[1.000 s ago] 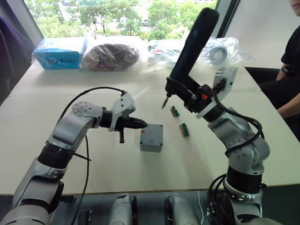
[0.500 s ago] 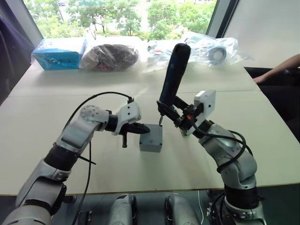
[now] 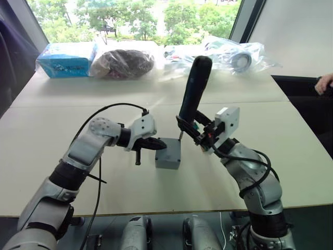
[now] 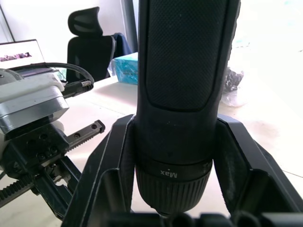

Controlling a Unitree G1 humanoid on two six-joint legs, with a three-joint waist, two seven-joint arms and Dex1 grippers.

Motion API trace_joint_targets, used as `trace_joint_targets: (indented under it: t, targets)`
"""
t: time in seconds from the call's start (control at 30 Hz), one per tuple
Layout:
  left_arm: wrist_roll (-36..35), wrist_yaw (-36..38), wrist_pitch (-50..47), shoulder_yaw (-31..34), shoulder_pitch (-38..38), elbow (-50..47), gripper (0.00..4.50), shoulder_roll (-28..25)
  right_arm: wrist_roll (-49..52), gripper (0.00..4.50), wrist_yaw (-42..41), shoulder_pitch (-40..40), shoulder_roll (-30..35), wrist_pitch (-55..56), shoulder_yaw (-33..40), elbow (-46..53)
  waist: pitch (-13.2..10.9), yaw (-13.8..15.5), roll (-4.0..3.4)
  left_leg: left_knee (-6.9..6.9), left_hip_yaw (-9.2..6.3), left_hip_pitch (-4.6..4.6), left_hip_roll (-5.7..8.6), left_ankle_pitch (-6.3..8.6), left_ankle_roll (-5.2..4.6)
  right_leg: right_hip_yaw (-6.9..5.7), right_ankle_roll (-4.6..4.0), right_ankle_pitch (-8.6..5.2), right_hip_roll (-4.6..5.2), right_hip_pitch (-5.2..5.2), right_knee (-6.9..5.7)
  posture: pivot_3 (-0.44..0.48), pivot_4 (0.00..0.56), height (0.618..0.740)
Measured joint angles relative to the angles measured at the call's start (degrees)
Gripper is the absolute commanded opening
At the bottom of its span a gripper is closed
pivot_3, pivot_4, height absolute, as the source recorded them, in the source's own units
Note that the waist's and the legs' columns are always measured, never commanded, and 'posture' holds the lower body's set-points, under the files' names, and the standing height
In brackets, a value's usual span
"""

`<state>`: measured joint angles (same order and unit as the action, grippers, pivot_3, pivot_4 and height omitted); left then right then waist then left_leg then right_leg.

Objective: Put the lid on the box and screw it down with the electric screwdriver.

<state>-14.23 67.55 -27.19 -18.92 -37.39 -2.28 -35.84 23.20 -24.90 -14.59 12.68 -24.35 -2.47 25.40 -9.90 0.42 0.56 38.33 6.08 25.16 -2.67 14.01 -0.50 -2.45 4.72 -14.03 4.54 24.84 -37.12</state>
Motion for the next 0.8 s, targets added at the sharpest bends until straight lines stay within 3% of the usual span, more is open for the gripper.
trace_joint_targets:
  t: [0.37, 0.8]
  targets:
    - [0.29, -0.10, 0.11, -0.12, 1.29, 0.05, 0.00, 0.03, -2.25, 1.75, 3.08, 1.41, -0.53, 0.43, -2.91, -0.28, 0.50, -0.13, 0.35, -0.14, -0.07, -0.74, -0.05, 0.05, -0.03, 0.01, -0.20, -0.14, 0.01, -0.65, 0.07, 0.000, 0.150, 0.740]
    - [1.04, -0.60, -1.02, -0.10, 2.71, -0.99, 0.00, 0.40, -4.07, 1.75, 7.54, 0.82, -2.20, -1.03, -4.46, -1.66, 1.48, -0.12, 0.51, -0.16, -0.10, -0.79, -0.13, 0.07, -0.05, 0.01, -0.30, -0.19, 0.05, -0.70, 0.08, 0.000, 0.150, 0.740]
